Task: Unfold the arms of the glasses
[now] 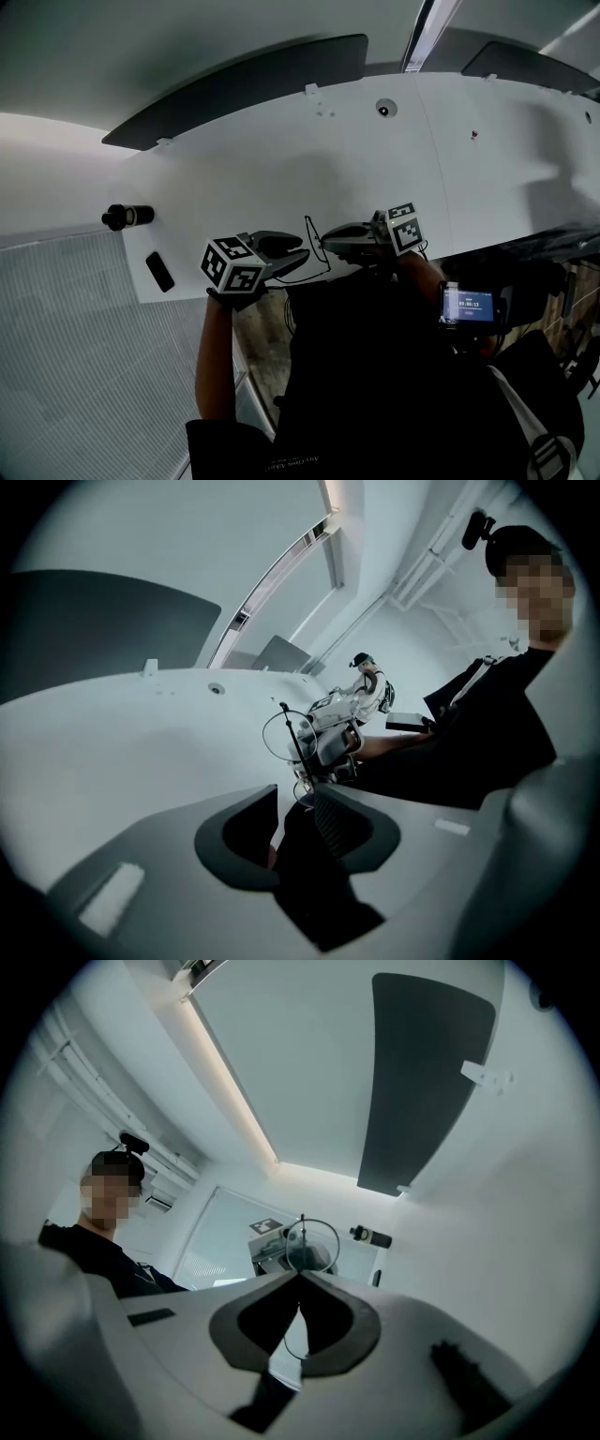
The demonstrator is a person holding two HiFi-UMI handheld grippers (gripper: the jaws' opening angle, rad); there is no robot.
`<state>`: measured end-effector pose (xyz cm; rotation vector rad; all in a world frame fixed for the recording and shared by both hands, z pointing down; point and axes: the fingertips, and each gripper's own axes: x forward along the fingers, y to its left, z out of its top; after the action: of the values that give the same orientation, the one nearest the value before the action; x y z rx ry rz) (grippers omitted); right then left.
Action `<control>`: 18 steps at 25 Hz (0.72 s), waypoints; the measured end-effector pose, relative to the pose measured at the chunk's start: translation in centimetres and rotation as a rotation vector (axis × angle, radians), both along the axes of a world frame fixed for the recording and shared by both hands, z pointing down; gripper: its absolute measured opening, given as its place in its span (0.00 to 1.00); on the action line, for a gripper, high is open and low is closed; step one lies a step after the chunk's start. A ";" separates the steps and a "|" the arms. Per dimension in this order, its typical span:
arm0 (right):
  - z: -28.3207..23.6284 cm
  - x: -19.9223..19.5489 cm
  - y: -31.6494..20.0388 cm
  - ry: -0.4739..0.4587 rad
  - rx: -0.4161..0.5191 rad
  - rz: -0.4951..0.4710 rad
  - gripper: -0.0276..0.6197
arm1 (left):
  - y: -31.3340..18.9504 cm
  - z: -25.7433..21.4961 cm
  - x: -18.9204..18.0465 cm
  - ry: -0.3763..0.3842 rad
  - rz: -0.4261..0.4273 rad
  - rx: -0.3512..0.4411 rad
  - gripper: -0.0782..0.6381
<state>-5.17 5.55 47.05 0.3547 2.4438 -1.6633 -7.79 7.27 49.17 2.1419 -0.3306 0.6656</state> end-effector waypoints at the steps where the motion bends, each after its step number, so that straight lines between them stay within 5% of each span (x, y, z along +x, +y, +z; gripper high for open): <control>1: 0.0 0.0 0.0 0.006 0.008 -0.002 0.06 | 0.2 0.1 0.1 0.006 0.011 -0.010 0.28; 12: 0.1 -0.2 0.8 0.030 0.037 -0.030 0.06 | 1.1 0.6 1.6 0.046 0.049 -0.060 0.26; 18: 0.3 -0.3 0.9 0.041 0.029 -0.036 0.06 | 1.4 0.6 1.7 0.063 0.036 -0.078 0.15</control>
<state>-5.43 6.50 47.31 0.3746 2.5079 -1.6674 -6.06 8.69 49.81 2.0937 -0.2286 0.6203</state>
